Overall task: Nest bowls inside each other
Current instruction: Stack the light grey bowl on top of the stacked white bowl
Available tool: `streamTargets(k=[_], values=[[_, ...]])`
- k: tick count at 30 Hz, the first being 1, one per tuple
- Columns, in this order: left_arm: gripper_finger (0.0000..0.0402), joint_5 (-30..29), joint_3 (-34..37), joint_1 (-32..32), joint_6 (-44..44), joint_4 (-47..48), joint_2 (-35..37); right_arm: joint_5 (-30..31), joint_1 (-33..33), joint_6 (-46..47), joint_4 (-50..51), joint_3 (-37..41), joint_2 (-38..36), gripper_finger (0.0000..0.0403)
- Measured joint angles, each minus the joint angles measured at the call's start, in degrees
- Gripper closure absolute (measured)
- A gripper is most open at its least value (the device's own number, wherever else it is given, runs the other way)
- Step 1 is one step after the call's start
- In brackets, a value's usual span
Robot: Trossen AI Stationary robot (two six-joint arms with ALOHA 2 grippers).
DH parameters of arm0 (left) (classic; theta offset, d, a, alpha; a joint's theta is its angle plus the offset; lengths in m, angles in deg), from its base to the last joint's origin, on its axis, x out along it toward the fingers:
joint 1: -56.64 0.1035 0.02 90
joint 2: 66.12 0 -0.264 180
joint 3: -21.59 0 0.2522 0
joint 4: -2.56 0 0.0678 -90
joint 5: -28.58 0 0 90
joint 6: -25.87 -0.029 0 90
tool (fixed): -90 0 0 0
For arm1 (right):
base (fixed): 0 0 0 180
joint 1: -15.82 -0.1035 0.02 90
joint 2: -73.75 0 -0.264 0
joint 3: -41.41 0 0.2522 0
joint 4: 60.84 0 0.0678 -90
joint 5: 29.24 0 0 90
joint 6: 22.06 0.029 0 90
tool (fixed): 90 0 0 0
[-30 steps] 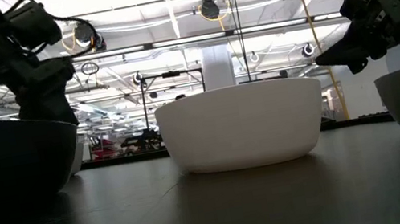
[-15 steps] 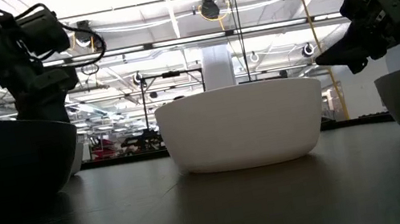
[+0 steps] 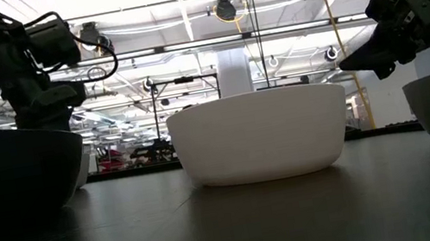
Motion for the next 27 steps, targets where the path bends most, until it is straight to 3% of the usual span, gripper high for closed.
streamTargets(k=[27], values=[[0.0183,-0.04,0.02,0.00,-1.53,0.20,0.02,0.00,0.00,0.07,0.13,0.00,0.00,0.0403]])
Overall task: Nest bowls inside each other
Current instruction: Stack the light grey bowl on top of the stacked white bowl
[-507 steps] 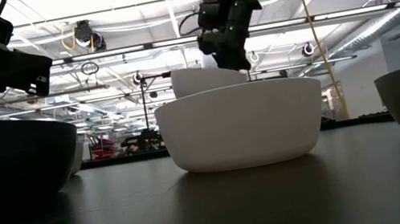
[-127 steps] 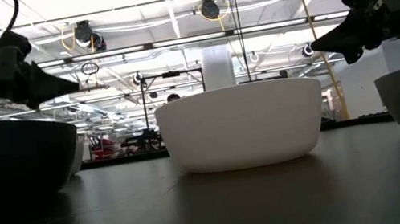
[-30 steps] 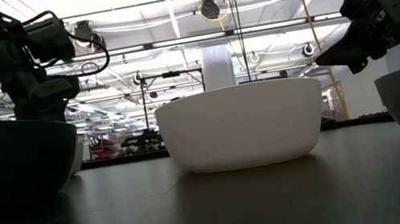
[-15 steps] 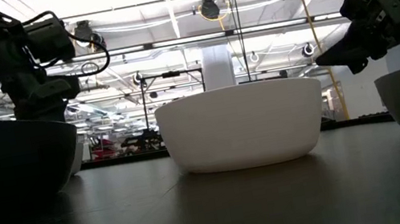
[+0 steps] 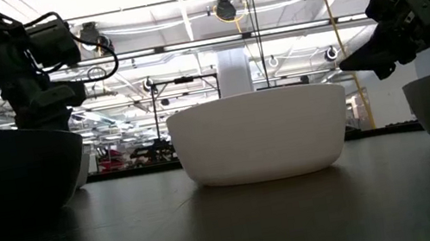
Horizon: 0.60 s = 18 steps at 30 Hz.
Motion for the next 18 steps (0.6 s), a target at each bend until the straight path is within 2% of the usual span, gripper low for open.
streamTargets(k=[6,18], values=[[0.0196,0.13,0.02,0.00,-0.14,0.15,0.00,0.00,0.00,0.06,0.00,0.00,0.00,0.0403],[0.0333,1.44,0.02,-0.02,-1.56,-0.24,0.00,0.00,0.00,0.08,0.00,0.00,0.00,0.0403]])
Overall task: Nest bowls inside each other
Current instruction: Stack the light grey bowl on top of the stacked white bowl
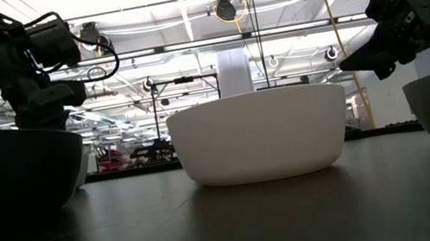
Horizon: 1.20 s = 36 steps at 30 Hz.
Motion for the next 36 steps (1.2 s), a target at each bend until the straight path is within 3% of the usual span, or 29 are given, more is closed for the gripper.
streamTargets(k=[6,27,36], values=[[0.0393,-0.10,0.00,0.00,-1.75,-0.50,0.02,0.00,0.00,0.00,-0.02,0.00,0.00,0.0403],[0.0400,-4.57,-0.10,-5.01,-4.41,-2.79,-0.01,0.02,0.00,-0.08,-0.20,0.00,-0.02,0.0403],[0.0401,-5.92,-6.57,-6.42,-6.41,-2.73,-0.04,0.01,0.00,-0.02,-0.22,0.00,-0.01,0.0403]])
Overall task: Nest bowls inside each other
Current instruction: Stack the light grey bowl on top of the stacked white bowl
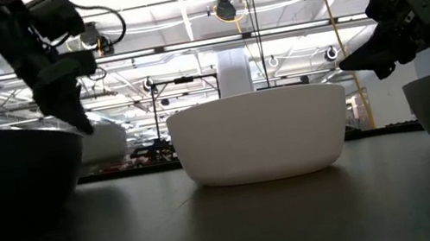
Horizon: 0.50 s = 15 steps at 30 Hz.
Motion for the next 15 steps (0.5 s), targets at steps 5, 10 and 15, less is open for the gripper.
streamTargets(k=[5,10,15], values=[[0.0401,-1.17,-3.19,-0.73,-2.59,-0.47,0.00,-0.01,0.00,0.00,0.00,0.00,0.01,0.0403],[0.0401,-3.09,-3.86,-1.23,-5.39,-3.74,0.01,-0.01,-0.02,0.04,0.00,-0.02,0.01,0.0403],[0.0401,-3.06,-3.86,-1.30,-6.76,-5.62,0.02,-0.01,-0.01,0.07,0.02,-0.01,0.01,0.0403]])
